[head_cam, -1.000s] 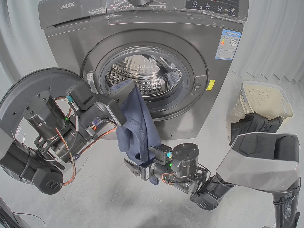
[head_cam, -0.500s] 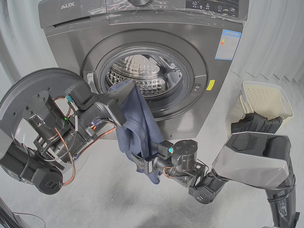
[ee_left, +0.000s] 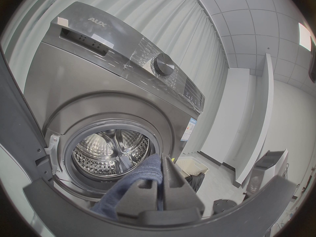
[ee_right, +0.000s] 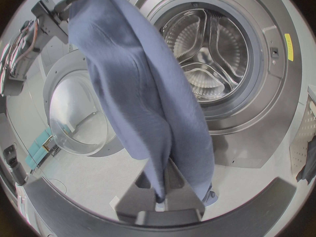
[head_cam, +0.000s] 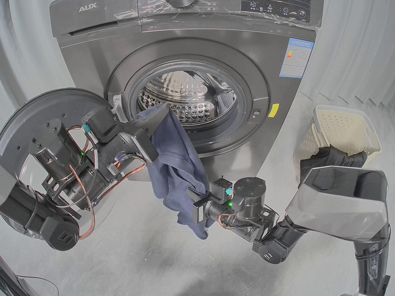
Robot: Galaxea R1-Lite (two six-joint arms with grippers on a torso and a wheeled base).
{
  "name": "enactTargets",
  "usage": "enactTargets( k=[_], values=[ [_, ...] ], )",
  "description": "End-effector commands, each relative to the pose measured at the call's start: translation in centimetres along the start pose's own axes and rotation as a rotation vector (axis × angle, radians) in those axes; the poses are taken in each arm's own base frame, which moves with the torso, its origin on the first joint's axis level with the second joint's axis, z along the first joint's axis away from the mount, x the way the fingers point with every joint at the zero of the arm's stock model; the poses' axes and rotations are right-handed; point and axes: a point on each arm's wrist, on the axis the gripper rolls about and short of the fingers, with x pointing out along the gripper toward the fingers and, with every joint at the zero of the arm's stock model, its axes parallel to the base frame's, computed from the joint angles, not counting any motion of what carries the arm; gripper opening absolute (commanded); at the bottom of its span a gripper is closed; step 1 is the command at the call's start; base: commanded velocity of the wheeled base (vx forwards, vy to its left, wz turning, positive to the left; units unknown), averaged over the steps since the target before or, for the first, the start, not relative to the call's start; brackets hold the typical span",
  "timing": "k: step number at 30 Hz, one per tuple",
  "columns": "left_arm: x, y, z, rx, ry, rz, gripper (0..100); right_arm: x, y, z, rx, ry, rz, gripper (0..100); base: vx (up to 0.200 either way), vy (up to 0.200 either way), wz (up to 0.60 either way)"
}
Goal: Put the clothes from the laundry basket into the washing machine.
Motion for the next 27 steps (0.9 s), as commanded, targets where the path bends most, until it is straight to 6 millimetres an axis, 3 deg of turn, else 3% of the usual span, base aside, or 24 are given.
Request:
enactTargets(
  k=[1, 9, 16, 23, 27],
  values=[
    [-0.2, 1.0, -0.1, 0.013, -0.003, 0.033, 0, -4.7, 0.0, 4.8, -0.009, -0.042, 0.006, 0, 0.0, 0.0, 0.0],
    [-0.9, 2.7, 0.1, 0.033, 0.001, 0.084, 0, -12.2, -2.9, 9.4, -0.047, -0.11, -0.043, 0, 0.0, 0.0, 0.0],
    [-2.1, 2.3, -0.5, 0.031, 0.034, 0.082, 0, -16.1, -4.4, 12.2, -0.074, -0.207, -0.044, 0, 0.0, 0.0, 0.0],
    [-2.7, 1.4, -1.0, 0.02, 0.047, 0.057, 0, -17.6, -5.4, 13.4, -0.099, -0.274, -0.052, 0, 0.0, 0.0, 0.0],
    [-2.9, 1.0, 0.5, 0.028, -0.004, 0.044, 0, -17.2, -5.5, 15.2, -0.107, -0.352, -0.059, 0, 0.0, 0.0, 0.0]
  ],
)
